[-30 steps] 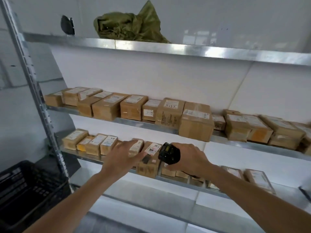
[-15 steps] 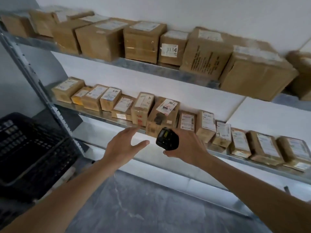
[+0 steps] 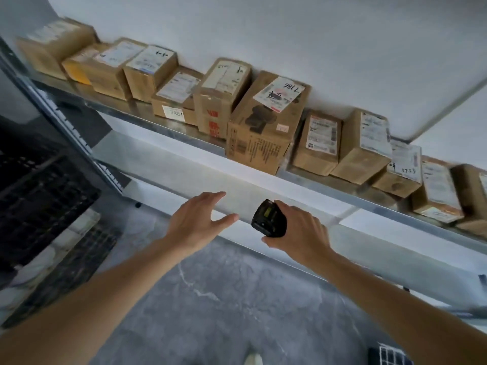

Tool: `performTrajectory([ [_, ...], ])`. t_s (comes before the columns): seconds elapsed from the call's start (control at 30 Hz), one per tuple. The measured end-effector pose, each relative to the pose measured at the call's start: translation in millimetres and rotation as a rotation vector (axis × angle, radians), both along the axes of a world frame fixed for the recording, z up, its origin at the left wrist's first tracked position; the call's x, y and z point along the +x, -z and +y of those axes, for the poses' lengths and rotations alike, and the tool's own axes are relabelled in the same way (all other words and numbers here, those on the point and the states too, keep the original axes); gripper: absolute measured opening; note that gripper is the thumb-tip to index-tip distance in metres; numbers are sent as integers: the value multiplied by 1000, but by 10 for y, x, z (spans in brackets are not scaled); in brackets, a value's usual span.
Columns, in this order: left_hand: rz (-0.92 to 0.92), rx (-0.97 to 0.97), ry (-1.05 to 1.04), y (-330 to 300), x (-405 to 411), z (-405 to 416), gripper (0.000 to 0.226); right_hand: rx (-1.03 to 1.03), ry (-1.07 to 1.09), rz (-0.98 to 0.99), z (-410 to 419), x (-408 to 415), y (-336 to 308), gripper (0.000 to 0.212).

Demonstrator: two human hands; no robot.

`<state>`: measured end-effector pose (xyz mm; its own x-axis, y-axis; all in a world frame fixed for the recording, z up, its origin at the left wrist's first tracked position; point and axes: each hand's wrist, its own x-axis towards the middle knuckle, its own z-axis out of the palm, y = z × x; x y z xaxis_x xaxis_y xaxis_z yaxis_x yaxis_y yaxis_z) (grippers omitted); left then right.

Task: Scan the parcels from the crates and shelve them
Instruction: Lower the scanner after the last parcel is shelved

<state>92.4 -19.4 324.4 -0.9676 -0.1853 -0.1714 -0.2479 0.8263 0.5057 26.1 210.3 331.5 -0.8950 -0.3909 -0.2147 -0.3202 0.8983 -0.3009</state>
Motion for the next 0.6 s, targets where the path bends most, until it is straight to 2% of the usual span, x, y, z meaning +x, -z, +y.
performTrajectory([
  [0.17,-29,26,-18,691,-227,130,74,34,9,0,118,-182,653,75],
  [0.6,-127,97,-104,2341,-703,432,72,64,78,-24,408,-905,2350,71],
])
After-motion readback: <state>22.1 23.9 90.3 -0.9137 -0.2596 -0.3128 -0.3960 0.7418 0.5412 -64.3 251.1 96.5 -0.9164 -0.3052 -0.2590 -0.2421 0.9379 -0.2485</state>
